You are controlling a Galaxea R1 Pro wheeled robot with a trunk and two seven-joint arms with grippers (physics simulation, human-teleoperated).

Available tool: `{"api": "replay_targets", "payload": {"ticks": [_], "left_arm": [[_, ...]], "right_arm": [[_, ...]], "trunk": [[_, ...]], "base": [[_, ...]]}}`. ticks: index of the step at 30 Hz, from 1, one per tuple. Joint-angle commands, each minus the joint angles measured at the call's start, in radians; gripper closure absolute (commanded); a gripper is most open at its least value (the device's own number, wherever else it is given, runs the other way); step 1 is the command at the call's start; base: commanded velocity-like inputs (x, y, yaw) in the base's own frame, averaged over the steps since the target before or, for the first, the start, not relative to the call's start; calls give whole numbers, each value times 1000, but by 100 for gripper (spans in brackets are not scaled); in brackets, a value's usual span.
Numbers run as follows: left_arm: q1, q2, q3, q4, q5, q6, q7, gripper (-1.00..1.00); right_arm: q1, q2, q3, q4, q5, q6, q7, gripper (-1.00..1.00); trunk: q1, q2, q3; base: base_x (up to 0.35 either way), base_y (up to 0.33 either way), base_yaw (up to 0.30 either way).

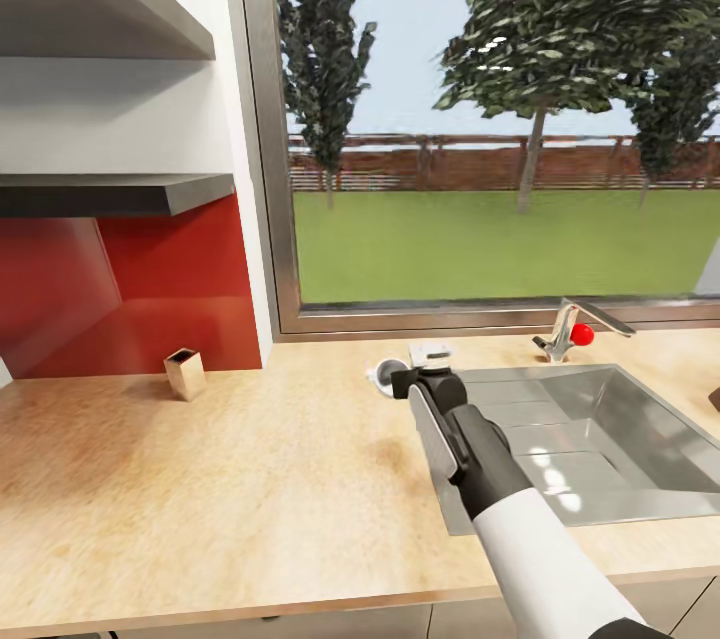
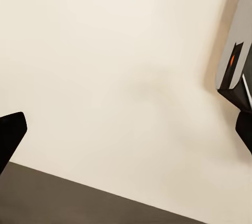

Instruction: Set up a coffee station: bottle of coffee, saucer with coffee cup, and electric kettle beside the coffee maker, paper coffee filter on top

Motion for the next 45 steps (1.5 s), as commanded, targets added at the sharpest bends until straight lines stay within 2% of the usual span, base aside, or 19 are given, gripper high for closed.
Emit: {"api": "replay_targets", "payload": {"ticks": [1,20,40,42,45], "left_arm": [[1,-1,6,-2,1,0,1,-100],[1,-4,7,-2,1,1,2,-100],[1,-5,9,-15,3,-15,0,-100],[1,-4,8,-25,4,-42,-5,-100],[1,-3,5,-37,3,-164,-18,-100]], "right_arm": [[0,0,2,-14,-11,15,-7,100],[0,0,1,-44,-10,37,-7,100],[0,0,0,-44,-10,37,-7,100],[0,0,0,-44,-10,37,-7,100],[0,0,-1,-44,-10,37,-7,100]], "trunk": [[0,-1,0],[0,-1,0],[0,-1,16],[0,-1,18],[0,-1,20]], "base": [[0,0,0],[-31,-15,-4],[-20,-256,-211],[0,-272,-244],[0,-272,-244]]}}
